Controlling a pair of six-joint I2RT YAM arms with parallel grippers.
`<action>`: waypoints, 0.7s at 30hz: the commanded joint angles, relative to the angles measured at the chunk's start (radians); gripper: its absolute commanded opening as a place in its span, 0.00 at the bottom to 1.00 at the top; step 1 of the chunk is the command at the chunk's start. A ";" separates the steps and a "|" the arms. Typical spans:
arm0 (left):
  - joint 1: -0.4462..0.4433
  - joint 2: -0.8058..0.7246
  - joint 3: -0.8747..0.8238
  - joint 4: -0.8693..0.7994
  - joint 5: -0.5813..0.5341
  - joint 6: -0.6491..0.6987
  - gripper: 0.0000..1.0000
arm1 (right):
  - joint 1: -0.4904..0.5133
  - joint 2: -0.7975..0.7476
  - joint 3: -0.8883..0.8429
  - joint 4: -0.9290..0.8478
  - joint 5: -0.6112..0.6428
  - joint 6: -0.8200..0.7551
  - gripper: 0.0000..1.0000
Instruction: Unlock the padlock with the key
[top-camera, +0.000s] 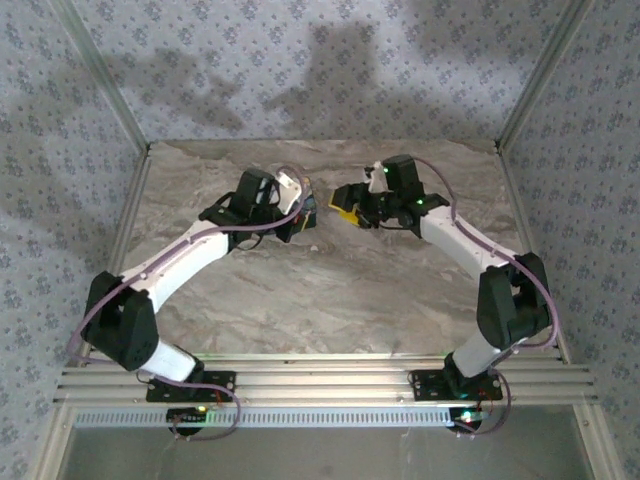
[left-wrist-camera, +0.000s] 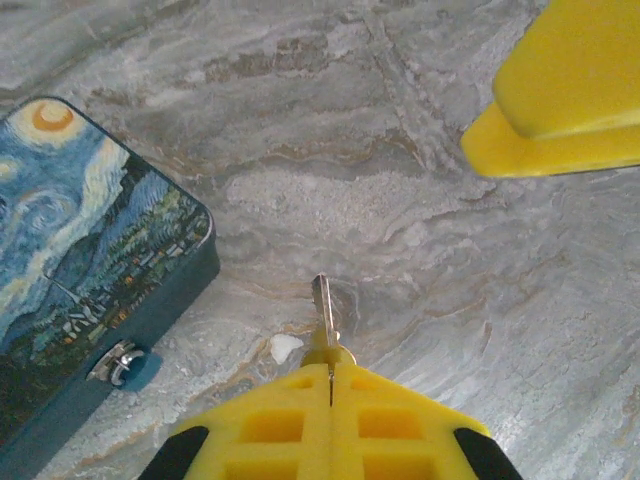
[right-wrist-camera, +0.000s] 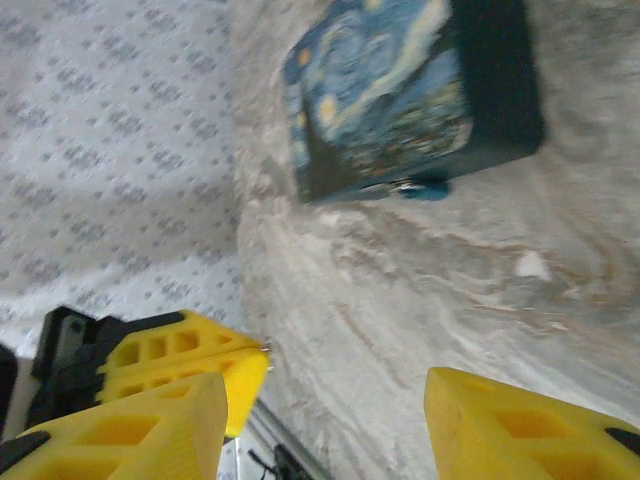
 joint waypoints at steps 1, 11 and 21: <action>-0.014 -0.052 -0.013 0.056 0.000 0.036 0.00 | 0.025 0.021 0.050 0.001 -0.063 -0.028 0.57; -0.091 -0.114 -0.060 0.089 -0.100 0.125 0.00 | 0.052 0.057 0.065 0.028 -0.089 -0.022 0.52; -0.102 -0.116 -0.055 0.104 -0.126 0.126 0.00 | 0.058 0.056 0.074 0.006 -0.101 -0.045 0.47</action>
